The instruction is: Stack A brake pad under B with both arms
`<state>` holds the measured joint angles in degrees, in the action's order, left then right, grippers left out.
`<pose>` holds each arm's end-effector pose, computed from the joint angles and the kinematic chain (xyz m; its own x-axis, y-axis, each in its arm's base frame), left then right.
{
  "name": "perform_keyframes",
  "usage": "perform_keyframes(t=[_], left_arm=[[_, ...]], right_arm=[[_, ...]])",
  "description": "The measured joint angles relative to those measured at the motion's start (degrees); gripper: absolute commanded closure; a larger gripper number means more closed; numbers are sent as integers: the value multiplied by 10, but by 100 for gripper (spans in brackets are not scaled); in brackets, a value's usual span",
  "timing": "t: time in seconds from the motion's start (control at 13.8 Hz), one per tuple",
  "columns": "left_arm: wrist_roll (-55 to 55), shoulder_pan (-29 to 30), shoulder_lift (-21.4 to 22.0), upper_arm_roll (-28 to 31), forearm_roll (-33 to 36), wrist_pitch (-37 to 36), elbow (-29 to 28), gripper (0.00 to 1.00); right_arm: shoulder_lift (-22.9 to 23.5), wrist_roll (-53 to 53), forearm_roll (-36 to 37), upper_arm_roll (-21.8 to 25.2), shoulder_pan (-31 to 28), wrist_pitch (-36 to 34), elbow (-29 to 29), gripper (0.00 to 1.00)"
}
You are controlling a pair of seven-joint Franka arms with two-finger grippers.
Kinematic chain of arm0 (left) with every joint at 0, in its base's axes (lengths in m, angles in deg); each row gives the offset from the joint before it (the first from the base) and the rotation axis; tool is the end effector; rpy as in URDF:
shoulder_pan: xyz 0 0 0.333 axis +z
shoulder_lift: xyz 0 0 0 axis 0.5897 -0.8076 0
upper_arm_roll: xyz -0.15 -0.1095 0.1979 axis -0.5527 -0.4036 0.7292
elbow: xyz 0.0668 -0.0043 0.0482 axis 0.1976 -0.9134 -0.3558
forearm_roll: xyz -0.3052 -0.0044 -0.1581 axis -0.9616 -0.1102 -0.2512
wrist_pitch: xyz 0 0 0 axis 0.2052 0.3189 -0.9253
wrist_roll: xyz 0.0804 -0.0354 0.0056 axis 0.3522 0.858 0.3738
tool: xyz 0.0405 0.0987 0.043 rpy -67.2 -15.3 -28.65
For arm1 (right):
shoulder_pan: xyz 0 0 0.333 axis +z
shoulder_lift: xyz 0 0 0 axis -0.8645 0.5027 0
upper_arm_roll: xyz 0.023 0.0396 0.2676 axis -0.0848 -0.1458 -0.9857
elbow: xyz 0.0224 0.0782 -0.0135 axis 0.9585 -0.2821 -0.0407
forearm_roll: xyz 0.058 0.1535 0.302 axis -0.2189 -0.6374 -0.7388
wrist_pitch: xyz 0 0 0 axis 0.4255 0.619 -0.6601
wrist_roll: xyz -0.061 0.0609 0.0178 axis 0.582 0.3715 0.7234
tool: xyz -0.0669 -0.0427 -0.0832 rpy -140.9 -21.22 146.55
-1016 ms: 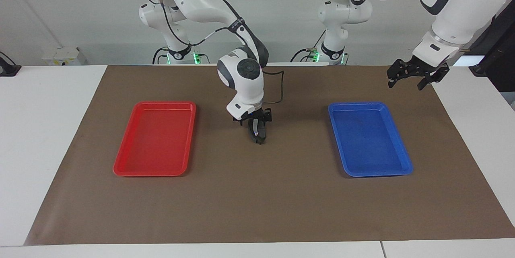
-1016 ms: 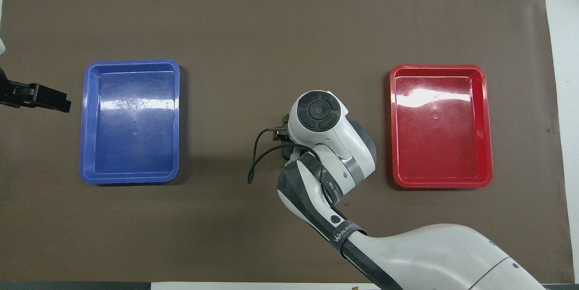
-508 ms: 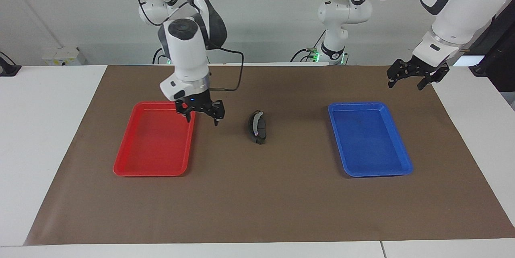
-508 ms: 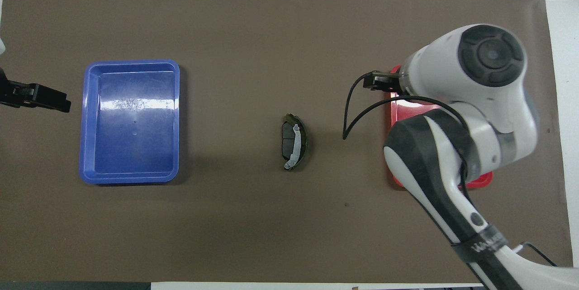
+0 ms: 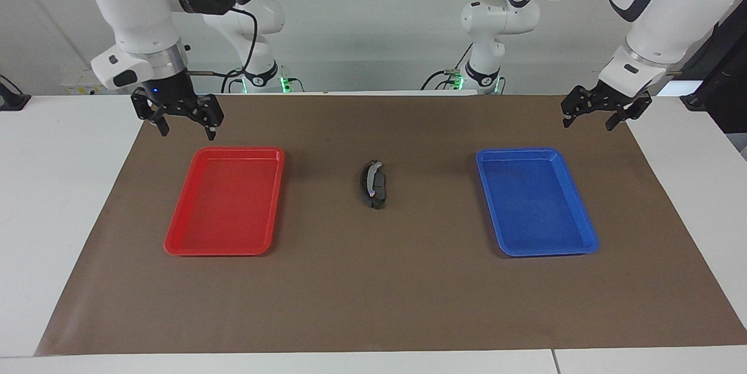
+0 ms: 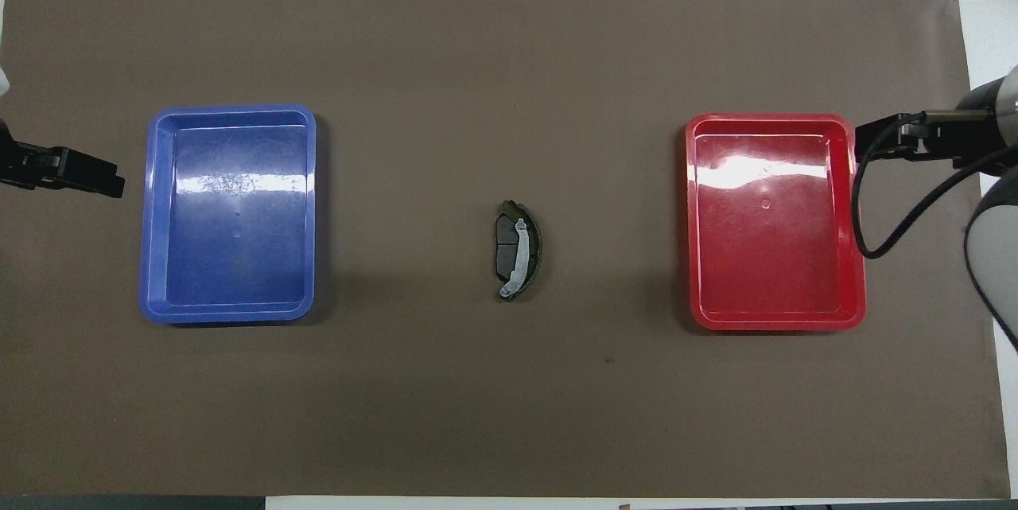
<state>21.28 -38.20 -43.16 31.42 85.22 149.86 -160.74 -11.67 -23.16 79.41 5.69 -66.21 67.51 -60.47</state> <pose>0.5041 -0.0178 0.5461 0.9821 -0.1849 -0.0367 -0.1846 -0.9828 0.0105 0.5010 0.0092 0.5700 0.9926 -0.1109 0.0487 -0.1144 -0.9905 0.0767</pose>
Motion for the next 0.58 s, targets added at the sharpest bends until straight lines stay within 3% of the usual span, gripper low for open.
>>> perform_keyframes(t=[0.44,0.58], left_arm=[[0,0,0,0,0,0,0,0],[0,0,0,0,0,0,0,0]], right_arm=[[2,-1,-25,17,3,-62,22,0],[2,-1,-31,66,47,-66,22,0]])
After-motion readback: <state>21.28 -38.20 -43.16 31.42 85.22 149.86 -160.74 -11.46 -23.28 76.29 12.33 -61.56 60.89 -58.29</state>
